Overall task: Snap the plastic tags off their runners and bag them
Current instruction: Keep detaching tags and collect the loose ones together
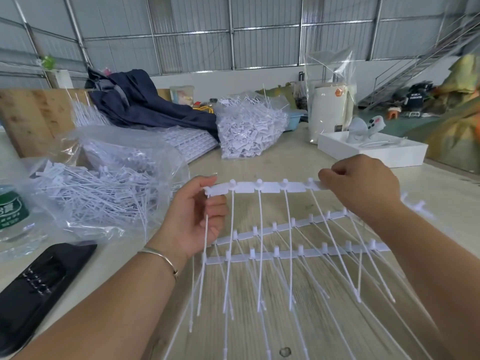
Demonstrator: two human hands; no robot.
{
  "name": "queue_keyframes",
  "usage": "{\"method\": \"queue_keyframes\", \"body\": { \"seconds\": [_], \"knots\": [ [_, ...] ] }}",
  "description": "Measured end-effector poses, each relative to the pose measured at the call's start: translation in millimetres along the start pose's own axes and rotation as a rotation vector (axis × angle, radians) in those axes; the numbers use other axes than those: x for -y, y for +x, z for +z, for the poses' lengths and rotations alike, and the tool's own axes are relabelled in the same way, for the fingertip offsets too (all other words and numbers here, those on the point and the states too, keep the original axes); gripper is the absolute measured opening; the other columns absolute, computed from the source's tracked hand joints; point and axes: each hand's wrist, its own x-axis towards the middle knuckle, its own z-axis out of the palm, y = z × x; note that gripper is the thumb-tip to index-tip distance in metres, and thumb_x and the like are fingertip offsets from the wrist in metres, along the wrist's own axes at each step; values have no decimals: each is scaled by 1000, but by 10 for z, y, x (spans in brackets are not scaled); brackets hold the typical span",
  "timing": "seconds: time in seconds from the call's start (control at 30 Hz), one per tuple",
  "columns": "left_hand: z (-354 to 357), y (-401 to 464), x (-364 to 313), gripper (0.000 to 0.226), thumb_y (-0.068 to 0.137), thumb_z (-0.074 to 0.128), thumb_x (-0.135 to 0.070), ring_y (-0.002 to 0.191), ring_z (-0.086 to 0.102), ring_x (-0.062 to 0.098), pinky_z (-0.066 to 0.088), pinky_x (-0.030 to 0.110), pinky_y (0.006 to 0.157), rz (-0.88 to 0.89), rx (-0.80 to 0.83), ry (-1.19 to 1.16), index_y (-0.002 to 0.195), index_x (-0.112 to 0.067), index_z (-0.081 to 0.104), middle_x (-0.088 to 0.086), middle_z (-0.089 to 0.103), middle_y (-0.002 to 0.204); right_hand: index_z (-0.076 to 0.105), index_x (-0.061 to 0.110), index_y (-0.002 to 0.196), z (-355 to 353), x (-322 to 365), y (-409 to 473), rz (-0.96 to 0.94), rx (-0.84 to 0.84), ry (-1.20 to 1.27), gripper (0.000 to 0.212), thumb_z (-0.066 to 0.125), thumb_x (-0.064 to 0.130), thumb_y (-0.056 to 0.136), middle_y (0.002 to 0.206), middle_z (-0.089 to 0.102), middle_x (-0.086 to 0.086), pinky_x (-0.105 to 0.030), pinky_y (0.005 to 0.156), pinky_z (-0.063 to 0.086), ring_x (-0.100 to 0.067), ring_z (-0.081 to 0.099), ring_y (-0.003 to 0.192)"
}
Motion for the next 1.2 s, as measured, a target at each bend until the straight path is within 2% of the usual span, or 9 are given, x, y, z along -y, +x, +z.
{"method": "queue_keyframes", "body": {
  "seconds": [0.1, 0.27, 0.5, 0.6, 0.67, 0.77, 0.9, 1.03, 1.2],
  "knots": [
    [-6, 9, -1, 42, 61, 86, -29, 34, 34, 4, 19, 13, 30, 76, -38, 74, 65, -19, 46, -7, 35, 45, 24, 19, 46, 10, -27, 20, 129, 81, 278, 48, 58, 20, 78, 40, 17, 7, -27, 52, 15, -16, 16, 43],
    [21, 24, 143, 32, 59, 80, -48, 47, 38, 12, 28, 18, 36, 292, -252, 700, 67, -22, 63, -1, 46, 54, 27, 16, 49, 45, -7, -23, 212, -63, 565, 40, 55, 17, 77, 49, 20, 0, -26, 53, 15, -14, 13, 43],
    [5, 2, 30, 37, 59, 91, -13, 27, 33, 3, 22, 13, 23, -80, 86, 37, 67, -14, 56, -7, 39, 51, 45, 12, 55, 262, -77, -55, -17, 28, -55, 45, 51, 34, 93, 51, 45, -5, -28, 53, 27, -21, 39, 49],
    [14, -5, 51, 41, 67, 83, -46, 33, 35, 5, 27, 14, 28, -16, 65, 94, 71, -14, 59, -3, 44, 52, 46, 15, 61, 394, -49, -104, -86, 163, -176, 49, 40, 41, 101, 58, 51, -3, -31, 61, 31, -22, 48, 57],
    [17, 3, 83, 68, 66, 64, -75, 39, 37, 8, 31, 17, 33, 17, 54, 127, 80, -8, 70, 0, 48, 55, 46, 11, 62, 434, -29, -101, -51, 199, -35, 48, 41, 35, 102, 62, 53, -8, -31, 55, 29, -25, 49, 60],
    [-4, 3, 89, 84, 64, 52, -84, 44, 42, 11, 33, 18, 37, 14, 60, 162, 85, -6, 74, 2, 51, 62, 48, 8, 60, 395, -23, -84, -20, 139, 119, 48, 46, 32, 101, 60, 51, -9, -29, 51, 28, -23, 44, 56],
    [31, 14, 99, 77, 62, 58, -77, 40, 47, 10, 33, 16, 33, 58, -79, 243, 76, -4, 73, 2, 55, 57, 58, 2, 66, 272, -42, -46, -42, 85, 59, 48, 50, 37, 98, 55, 48, -8, -29, 49, 28, -22, 43, 51],
    [48, 45, 147, 31, 77, 71, -42, 36, 40, 7, 26, 15, 32, 224, -296, 492, 55, -20, 65, -2, 49, 54, 62, 2, 67, 184, -77, -7, -15, 102, 53, 48, 54, 41, 95, 53, 49, -7, -29, 52, 30, -22, 45, 50],
    [6, 41, 109, 27, 78, 72, -22, 41, 36, 5, 25, 15, 34, 249, -280, 481, 53, -21, 62, -4, 46, 58, 61, 19, 72, 186, 5, -60, -91, 94, -2, 55, 25, 49, 101, 69, 65, 0, -37, 88, 28, -22, 60, 75]
  ]
}}
